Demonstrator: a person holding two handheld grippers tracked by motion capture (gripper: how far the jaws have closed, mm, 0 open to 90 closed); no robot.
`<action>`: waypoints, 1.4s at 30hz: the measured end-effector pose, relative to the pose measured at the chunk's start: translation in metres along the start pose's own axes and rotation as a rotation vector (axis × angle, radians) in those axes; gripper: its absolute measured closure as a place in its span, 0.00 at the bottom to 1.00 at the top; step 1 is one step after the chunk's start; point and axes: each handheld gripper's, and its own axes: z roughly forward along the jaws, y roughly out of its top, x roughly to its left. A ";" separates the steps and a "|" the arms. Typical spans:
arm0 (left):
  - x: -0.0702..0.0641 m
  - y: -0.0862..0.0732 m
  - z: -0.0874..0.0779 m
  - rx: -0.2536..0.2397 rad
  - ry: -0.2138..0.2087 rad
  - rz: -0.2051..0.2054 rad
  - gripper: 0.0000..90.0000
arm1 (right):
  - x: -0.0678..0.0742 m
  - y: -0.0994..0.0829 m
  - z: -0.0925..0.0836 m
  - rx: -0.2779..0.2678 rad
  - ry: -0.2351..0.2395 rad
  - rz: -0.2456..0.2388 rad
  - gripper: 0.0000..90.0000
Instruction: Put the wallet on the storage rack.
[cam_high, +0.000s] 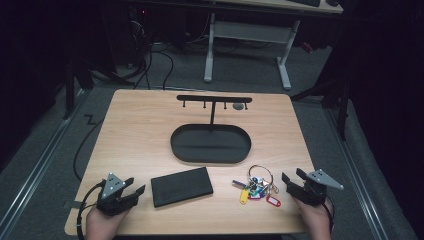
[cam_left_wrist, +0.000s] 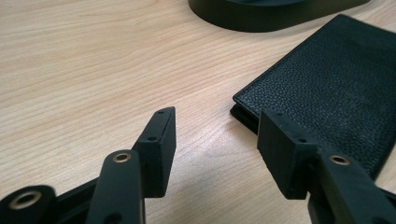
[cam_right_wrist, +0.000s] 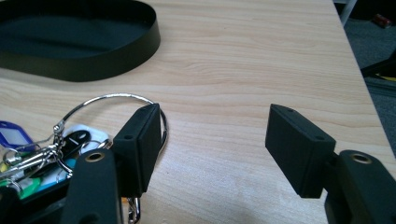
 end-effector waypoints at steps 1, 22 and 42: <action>-0.001 0.000 0.001 0.003 -0.005 0.009 0.53 | 0.000 0.000 0.001 0.005 0.000 -0.004 0.39; -0.017 -0.007 0.004 0.067 -0.004 0.137 0.61 | 0.004 0.008 0.016 -0.009 0.054 -0.009 0.36; -0.040 -0.007 0.008 0.121 -0.023 0.243 0.88 | 0.002 0.008 0.011 -0.007 0.101 0.040 0.37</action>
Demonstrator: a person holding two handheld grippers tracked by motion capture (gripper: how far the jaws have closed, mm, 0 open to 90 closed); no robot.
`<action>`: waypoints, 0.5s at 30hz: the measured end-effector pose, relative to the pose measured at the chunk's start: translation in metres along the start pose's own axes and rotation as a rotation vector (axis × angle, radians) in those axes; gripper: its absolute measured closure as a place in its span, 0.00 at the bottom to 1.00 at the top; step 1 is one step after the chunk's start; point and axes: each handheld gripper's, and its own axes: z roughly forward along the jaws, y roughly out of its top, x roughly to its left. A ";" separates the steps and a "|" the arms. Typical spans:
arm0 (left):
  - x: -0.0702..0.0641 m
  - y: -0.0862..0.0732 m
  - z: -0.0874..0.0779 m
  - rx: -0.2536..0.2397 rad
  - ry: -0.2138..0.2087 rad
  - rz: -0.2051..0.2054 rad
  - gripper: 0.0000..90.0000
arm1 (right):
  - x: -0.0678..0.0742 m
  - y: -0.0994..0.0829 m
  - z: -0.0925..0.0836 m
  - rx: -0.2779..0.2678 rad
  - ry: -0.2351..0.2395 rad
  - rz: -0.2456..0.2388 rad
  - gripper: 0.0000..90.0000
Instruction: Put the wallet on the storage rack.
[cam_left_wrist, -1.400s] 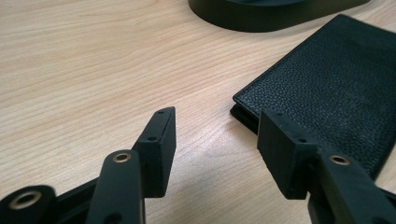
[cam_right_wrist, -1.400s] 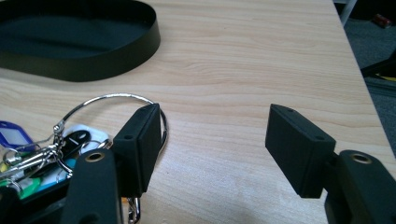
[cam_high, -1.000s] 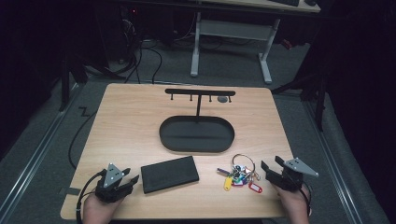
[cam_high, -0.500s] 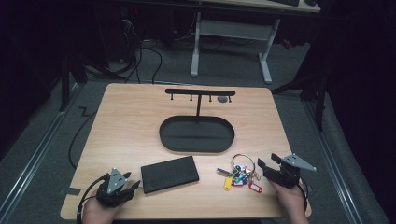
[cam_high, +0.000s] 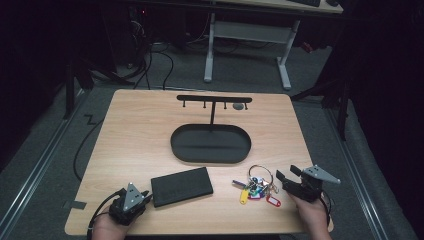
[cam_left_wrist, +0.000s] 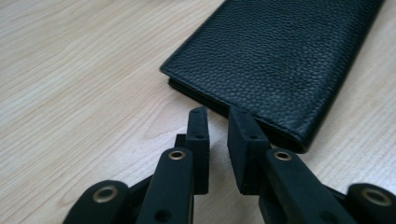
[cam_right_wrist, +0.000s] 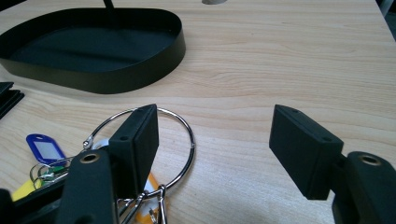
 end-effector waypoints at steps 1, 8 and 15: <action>0.000 0.000 0.000 0.000 0.000 0.000 0.89 | 0.000 0.000 0.000 0.000 0.000 0.000 0.37; -0.003 -0.001 -0.002 -0.012 -0.025 -0.013 0.89 | 0.000 0.000 0.001 0.005 0.007 0.005 0.37; -0.016 0.002 -0.004 -0.008 -0.057 0.032 0.89 | -0.002 0.000 0.002 0.004 0.013 0.015 0.37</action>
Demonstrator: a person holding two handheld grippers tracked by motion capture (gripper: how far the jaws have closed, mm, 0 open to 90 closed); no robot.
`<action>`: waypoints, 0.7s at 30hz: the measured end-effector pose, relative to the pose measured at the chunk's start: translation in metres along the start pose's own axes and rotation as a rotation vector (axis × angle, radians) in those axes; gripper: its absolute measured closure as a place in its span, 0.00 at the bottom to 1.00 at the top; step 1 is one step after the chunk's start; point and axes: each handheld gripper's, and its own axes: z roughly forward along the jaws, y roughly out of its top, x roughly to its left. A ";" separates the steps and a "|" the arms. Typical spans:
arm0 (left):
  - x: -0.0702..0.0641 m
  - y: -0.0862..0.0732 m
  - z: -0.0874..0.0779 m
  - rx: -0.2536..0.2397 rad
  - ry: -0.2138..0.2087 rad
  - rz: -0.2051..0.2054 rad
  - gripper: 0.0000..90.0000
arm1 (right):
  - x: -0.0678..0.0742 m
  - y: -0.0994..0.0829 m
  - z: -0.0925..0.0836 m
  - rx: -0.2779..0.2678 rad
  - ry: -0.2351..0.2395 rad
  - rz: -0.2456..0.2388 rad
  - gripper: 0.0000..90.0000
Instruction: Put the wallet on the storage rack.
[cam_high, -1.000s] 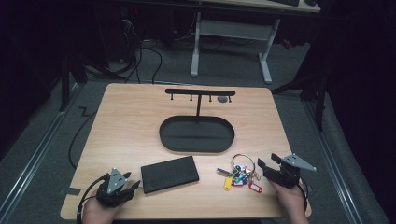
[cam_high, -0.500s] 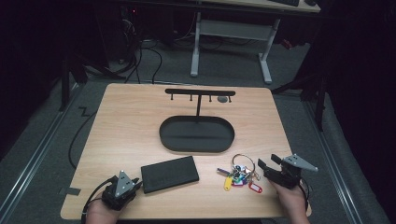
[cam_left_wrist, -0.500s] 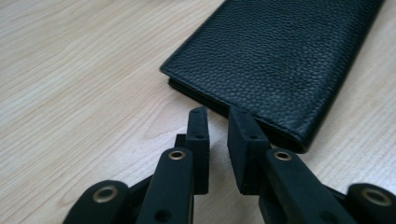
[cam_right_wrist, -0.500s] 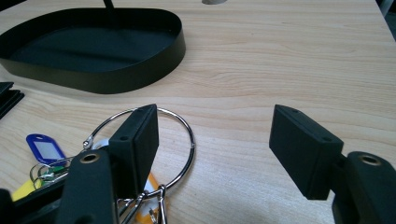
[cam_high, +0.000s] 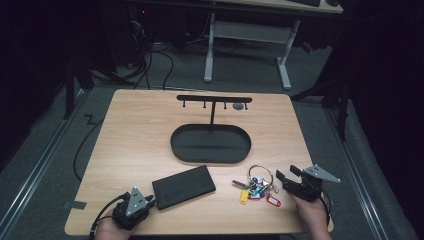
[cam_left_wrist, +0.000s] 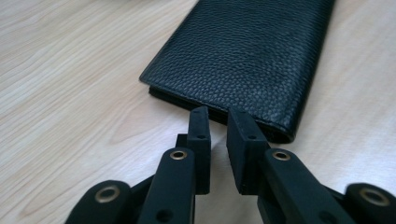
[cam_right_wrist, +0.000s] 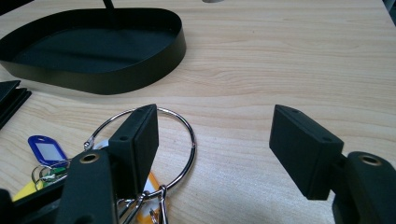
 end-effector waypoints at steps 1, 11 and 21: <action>-0.003 0.001 0.000 0.002 -0.008 0.014 0.89 | 0.000 0.000 0.000 0.001 0.002 0.003 0.37; -0.033 0.010 0.000 -0.012 -0.080 0.112 0.88 | 0.002 0.000 0.002 0.014 0.004 0.007 0.37; -0.027 0.014 -0.008 -0.062 -0.084 0.093 0.84 | 0.004 0.000 0.003 0.022 0.013 -0.013 0.42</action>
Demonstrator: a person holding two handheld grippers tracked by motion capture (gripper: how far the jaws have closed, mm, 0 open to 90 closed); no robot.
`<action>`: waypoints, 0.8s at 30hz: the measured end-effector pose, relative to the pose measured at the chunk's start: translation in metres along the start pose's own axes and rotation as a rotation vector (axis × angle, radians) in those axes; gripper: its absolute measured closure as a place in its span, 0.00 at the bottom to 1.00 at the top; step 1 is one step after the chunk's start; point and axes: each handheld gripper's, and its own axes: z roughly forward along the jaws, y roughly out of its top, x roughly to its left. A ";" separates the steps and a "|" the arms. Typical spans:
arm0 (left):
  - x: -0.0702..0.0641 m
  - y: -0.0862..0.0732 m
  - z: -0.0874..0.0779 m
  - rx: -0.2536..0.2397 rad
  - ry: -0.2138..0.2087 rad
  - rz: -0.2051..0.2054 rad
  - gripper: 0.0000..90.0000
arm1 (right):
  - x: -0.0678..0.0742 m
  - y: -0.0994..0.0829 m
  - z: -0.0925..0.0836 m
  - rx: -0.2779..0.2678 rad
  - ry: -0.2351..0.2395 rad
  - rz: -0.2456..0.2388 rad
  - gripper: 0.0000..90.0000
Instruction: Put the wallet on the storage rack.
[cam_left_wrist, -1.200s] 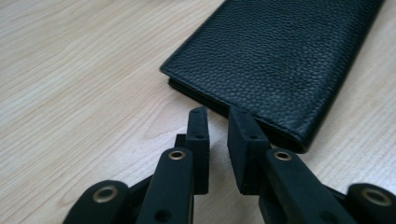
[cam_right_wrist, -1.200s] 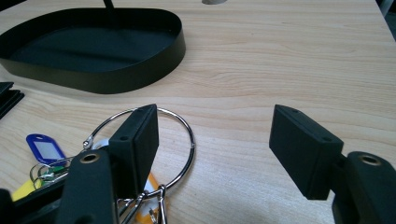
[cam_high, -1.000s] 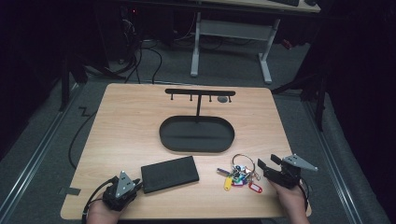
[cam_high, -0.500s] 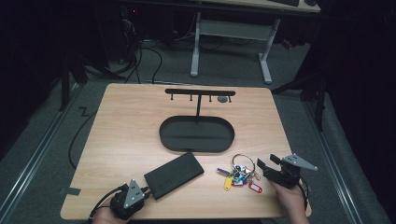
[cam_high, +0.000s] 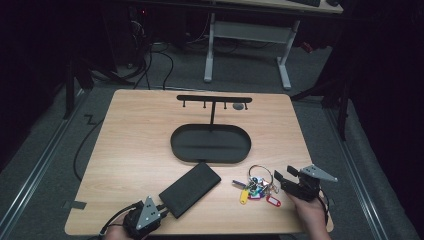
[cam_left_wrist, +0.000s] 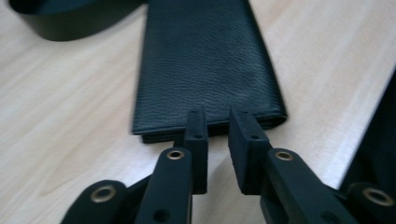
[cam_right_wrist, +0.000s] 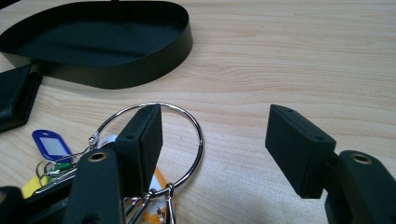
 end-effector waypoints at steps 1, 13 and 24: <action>0.001 0.000 -0.001 -0.005 0.005 -0.006 0.81 | 0.000 0.000 0.000 0.001 0.000 -0.001 0.43; 0.006 0.019 0.012 -0.038 -0.007 -0.049 0.52 | -0.001 -0.002 -0.011 0.012 -0.001 -0.009 0.49; -0.006 0.061 0.057 -0.054 -0.094 0.029 0.59 | -0.009 -0.015 -0.031 0.016 -0.032 0.017 0.49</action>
